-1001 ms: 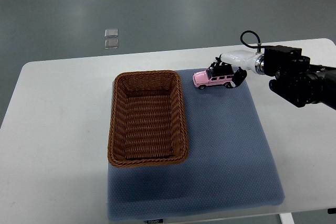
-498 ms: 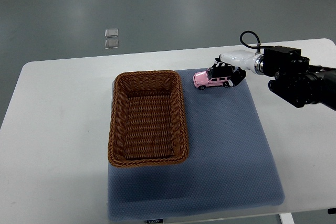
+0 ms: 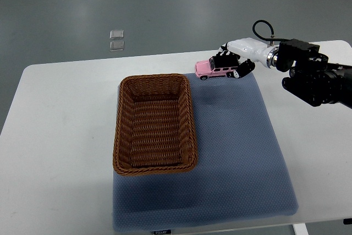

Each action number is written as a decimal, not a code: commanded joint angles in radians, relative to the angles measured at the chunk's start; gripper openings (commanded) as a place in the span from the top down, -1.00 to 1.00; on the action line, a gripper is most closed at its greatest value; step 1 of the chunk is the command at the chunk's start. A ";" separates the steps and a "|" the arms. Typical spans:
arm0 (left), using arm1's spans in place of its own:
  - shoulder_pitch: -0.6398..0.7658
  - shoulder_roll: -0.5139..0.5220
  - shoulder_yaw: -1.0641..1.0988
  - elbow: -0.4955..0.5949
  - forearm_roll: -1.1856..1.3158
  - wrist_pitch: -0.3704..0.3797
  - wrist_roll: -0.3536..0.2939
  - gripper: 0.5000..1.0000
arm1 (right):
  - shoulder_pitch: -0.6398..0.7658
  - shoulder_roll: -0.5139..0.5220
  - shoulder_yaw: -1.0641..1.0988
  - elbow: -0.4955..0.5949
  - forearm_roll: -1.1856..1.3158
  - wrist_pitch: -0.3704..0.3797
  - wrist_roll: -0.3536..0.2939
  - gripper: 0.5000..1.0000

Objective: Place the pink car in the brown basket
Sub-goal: 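Lift the pink car and carry it over the wicker basket, then lower the car into the basket and open the right hand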

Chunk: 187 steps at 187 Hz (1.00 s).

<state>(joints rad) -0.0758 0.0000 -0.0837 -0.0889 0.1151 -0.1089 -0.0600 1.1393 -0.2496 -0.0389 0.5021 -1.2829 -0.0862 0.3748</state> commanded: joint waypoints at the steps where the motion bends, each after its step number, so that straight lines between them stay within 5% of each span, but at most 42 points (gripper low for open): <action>1: -0.004 0.000 0.001 0.000 0.000 0.000 0.000 -1.00 | 0.033 -0.025 0.001 0.058 0.005 -0.003 0.052 1.00; 85: -0.006 0.000 -0.001 0.000 0.000 0.000 -0.001 -1.00 | 0.071 0.062 -0.002 0.182 0.002 0.005 0.148 1.00; 166: -0.015 0.000 -0.001 0.000 0.000 0.000 0.000 -1.00 | 0.065 0.156 -0.018 0.180 -0.009 0.019 0.147 1.00; 187: -0.019 0.000 0.001 0.000 0.000 0.000 0.000 -1.00 | 0.034 0.181 -0.019 0.170 -0.016 0.019 0.138 0.47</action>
<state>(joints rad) -0.0915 0.0000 -0.0838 -0.0889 0.1151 -0.1089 -0.0598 1.1976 -0.0872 -0.0569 0.6799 -1.2921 -0.0680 0.5201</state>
